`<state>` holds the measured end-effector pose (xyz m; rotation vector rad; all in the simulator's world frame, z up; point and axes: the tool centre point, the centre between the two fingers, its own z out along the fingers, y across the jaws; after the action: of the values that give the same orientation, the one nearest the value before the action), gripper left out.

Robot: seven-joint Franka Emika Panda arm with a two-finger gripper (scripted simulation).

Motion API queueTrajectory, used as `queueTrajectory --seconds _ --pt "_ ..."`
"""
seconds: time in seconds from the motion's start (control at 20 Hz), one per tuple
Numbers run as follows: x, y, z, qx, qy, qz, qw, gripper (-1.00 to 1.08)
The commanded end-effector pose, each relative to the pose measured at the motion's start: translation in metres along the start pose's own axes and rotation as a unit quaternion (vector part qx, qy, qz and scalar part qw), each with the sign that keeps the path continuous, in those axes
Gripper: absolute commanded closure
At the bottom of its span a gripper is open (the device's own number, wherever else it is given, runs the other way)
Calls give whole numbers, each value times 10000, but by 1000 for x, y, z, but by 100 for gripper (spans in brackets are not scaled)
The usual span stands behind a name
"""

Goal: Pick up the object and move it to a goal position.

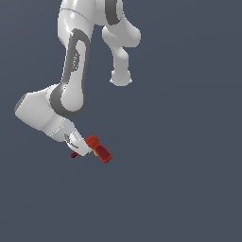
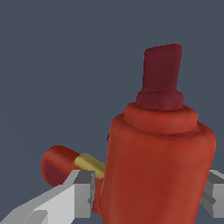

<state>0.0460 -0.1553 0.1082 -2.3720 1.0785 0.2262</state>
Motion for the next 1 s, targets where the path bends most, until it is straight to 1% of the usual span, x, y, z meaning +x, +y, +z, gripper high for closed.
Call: queueTrajectory --seconds 0.0,0.5,0.95 --pt "10 -7 -10 10 14 -12 10000 108" --pt "44 -22 -33 30 6 -13 10000 108" --pt "58 -29 -43 43 2 -14 10000 108"
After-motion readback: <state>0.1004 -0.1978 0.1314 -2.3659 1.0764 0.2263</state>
